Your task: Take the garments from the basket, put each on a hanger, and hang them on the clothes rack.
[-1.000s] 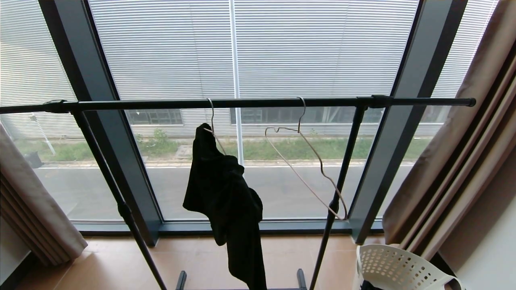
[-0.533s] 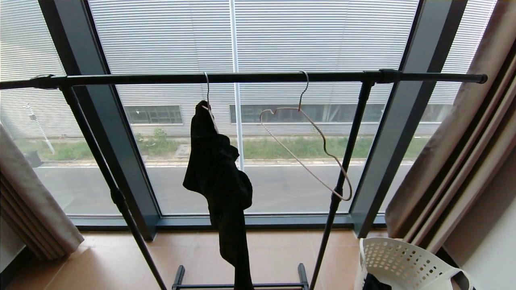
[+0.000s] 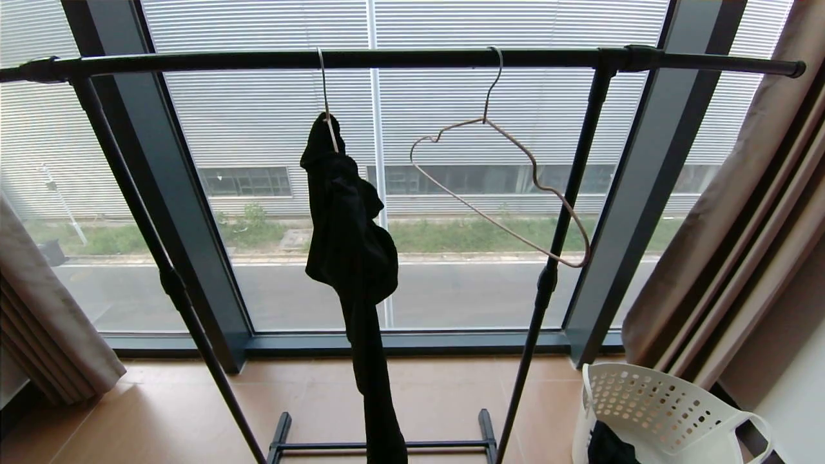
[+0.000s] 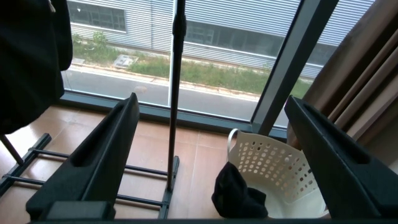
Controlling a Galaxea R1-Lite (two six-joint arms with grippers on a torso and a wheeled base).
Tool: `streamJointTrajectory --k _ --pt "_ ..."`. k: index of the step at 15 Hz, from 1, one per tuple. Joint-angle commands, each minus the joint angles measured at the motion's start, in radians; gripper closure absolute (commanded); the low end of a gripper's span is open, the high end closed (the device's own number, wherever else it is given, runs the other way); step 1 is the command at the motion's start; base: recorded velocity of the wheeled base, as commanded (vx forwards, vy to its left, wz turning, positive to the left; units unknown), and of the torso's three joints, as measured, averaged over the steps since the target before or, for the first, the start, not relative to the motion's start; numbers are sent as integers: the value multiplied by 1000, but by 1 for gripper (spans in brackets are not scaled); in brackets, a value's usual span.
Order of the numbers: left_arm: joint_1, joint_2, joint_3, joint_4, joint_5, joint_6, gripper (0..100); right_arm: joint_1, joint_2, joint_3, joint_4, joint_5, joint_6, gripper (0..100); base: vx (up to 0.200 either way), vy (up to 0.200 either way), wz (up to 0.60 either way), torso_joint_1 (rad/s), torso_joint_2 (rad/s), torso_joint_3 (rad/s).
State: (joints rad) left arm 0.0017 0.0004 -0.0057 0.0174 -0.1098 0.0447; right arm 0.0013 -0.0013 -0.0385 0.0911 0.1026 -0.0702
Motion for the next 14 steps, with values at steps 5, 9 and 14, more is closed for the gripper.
streamJointTrajectory --k 5,9,14 --pt "0 0 0 -1 1 -2 0 0 1 0 -1 0 0 0 0 0 0 -157 487 329" --pt "1 0 0 -1 1 -2 0 0 1 0 -1 0 0 0 0 0 0 -124 466 339" --pt "0 0 0 -1 1 -3 0 0 1 0 -1 0 0 0 0 0 0 -64 356 278"
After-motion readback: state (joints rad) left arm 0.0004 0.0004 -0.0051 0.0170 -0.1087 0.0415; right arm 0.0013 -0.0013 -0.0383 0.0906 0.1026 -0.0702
